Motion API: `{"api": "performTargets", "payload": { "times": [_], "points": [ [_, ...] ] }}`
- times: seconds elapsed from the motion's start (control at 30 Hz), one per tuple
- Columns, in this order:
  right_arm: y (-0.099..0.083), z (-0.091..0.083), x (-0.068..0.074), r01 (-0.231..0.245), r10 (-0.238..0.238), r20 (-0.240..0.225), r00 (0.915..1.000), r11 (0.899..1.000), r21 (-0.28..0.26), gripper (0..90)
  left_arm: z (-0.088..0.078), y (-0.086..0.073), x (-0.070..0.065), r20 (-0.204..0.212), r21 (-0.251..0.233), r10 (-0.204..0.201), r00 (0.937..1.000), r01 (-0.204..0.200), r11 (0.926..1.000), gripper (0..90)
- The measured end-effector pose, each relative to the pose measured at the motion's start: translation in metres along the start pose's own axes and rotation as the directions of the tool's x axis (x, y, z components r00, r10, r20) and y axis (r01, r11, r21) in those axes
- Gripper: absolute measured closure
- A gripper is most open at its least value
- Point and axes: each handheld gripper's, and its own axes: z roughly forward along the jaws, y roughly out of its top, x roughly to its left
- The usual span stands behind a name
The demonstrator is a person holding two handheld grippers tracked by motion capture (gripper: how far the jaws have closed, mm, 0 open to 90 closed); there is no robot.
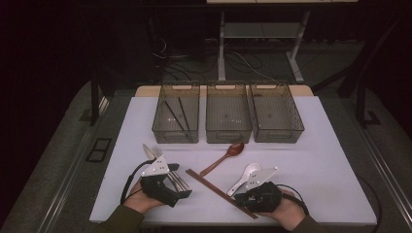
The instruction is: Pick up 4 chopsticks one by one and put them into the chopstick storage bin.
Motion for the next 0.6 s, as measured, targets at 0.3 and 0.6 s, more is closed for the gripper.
{"api": "performTargets", "payload": {
  "times": [0.3, 0.6],
  "points": [
    [0.0013, 0.0049, 0.0032, 0.011, -0.011, 0.003, 0.9999, 1.000, 0.012, 80.0, 0.0000, 0.0001, 0.0000, 0.001, 0.002, 0.002, 1.0000, -0.002, 1.0000, 0.0],
    [0.0021, 0.0054, 0.0048, 0.025, -0.025, 0.009, 0.9996, 1.000, 0.013, 80.0, 0.0000, 0.0000, 0.0002, 0.003, 0.004, 0.001, 1.0000, -0.001, 1.0000, 0.0]
  ]
}}
